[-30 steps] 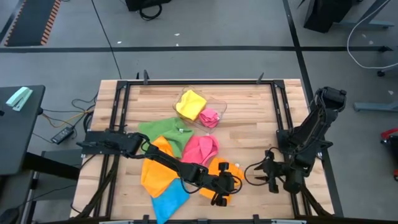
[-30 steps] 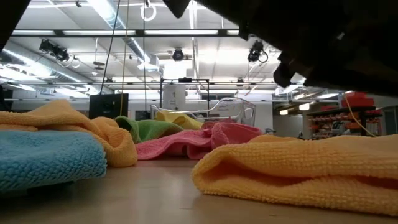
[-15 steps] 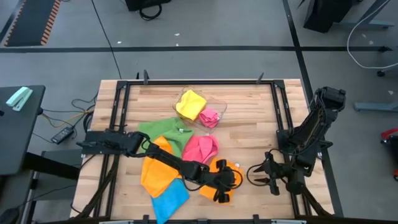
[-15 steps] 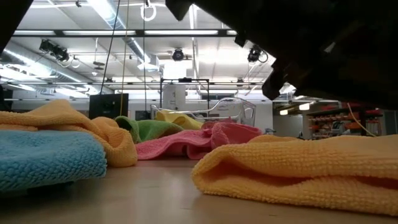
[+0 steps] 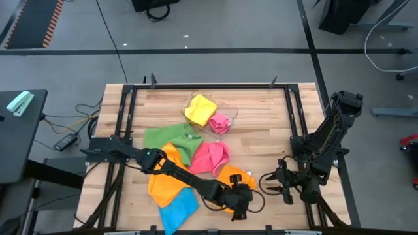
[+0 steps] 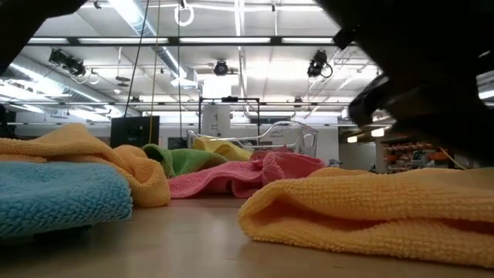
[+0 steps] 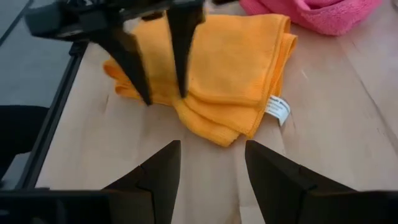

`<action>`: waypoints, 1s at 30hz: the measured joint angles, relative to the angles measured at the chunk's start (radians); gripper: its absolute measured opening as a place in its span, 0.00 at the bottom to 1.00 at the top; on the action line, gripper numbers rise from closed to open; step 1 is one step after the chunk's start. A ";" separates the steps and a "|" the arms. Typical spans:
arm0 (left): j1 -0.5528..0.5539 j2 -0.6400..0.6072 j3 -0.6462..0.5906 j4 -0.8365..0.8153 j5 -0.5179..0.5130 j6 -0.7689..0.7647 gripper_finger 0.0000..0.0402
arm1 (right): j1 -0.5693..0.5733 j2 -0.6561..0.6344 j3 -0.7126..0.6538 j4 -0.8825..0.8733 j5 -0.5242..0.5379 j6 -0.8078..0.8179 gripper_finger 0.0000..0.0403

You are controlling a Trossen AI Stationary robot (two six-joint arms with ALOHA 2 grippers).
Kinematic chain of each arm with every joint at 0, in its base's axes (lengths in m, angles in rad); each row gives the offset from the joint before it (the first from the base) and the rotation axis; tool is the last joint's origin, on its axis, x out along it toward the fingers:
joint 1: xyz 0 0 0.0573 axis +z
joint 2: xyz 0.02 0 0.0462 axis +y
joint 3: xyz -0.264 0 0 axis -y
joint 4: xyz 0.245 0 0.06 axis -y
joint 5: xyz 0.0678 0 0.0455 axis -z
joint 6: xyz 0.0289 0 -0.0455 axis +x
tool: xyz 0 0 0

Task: Fold microfiber towels
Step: Fold the right orange microfiber cloth

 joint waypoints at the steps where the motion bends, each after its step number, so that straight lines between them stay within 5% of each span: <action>1: 0.001 0.012 0.028 -0.014 -0.009 0.009 0.41 | 0.000 0.000 0.000 0.000 -0.004 0.000 0.47; 11: -0.002 0.021 0.052 -0.183 -0.068 0.040 0.34 | 0.000 0.000 0.000 -0.002 -0.004 0.001 0.47; 30: -0.007 -0.006 0.053 -0.171 -0.053 0.042 0.11 | 0.000 0.000 0.000 0.000 -0.004 0.008 0.47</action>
